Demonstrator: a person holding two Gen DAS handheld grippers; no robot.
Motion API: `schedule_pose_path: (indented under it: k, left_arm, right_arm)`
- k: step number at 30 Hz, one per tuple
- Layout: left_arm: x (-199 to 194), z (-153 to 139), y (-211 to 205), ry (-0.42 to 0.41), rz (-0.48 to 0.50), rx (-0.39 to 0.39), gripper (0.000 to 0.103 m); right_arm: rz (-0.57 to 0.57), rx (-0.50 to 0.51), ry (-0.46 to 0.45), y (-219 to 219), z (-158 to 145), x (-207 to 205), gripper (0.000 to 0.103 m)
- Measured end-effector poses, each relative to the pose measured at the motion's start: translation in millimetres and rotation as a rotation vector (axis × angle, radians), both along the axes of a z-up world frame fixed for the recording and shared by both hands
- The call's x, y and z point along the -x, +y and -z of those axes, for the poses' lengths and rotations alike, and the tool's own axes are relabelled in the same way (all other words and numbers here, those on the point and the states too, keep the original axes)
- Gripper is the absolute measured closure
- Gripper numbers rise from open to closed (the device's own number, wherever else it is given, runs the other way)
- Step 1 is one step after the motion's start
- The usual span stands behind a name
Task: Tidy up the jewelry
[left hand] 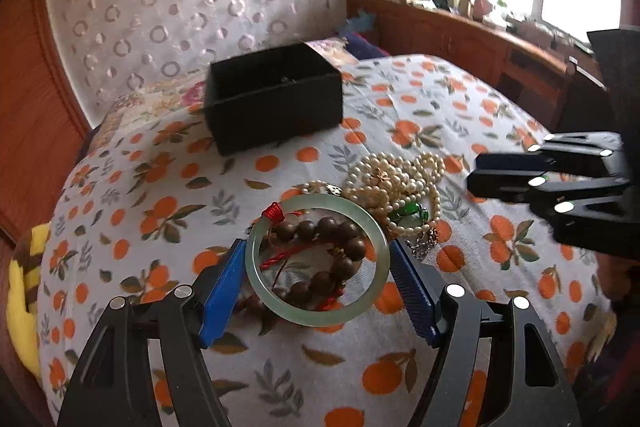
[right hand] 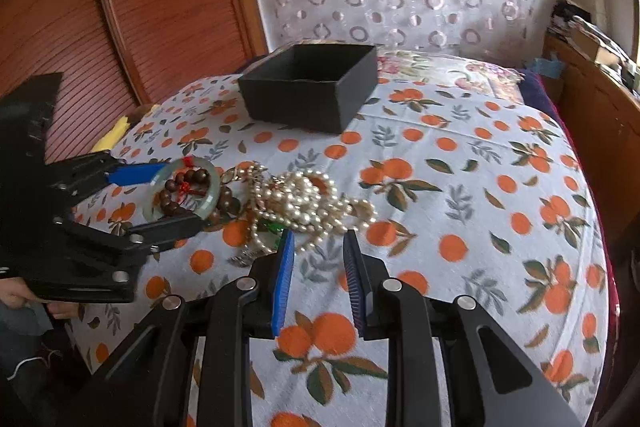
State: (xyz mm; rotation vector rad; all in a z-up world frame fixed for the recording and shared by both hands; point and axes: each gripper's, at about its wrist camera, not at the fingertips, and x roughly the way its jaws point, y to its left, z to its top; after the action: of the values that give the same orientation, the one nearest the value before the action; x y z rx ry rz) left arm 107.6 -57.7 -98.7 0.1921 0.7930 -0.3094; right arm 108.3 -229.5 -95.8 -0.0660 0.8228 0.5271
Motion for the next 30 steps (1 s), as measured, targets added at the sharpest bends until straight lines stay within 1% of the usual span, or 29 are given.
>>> schedule_pose_path:
  k: [5, 11, 15, 19, 24, 27, 30]
  left_arm:
    - [9, -6, 15, -0.008, -0.017, 0.046, 0.034]
    - [12, -7, 23, -0.008, -0.028, 0.066, 0.034]
    - [13, -6, 26, -0.008, -0.032, 0.079, 0.034]
    - [15, -5, 27, -0.006, -0.029, 0.086, 0.034]
    - [16, -5, 28, -0.008, -0.027, 0.091, 0.034]
    - [17, -7, 28, -0.01, -0.025, 0.091, 0.034]
    - [18, -8, 27, -0.013, -0.024, 0.094, 0.034]
  right_arm:
    - [-0.06, 0.022, 0.019, 21, 6, -6, 0.076]
    - [-0.122, 0.063, 0.031, 41, 10, -19, 0.077]
    - [-0.144, 0.106, 0.044, 47, 15, -30, 0.077]
    - [-0.171, 0.122, 0.055, 49, 15, -36, 0.077]
    - [-0.215, 0.169, 0.053, 53, 15, -35, 0.076]
    - [-0.233, 0.184, 0.066, 51, 14, -34, 0.076]
    - [-0.223, 0.192, 0.071, 47, 14, -36, 0.08]
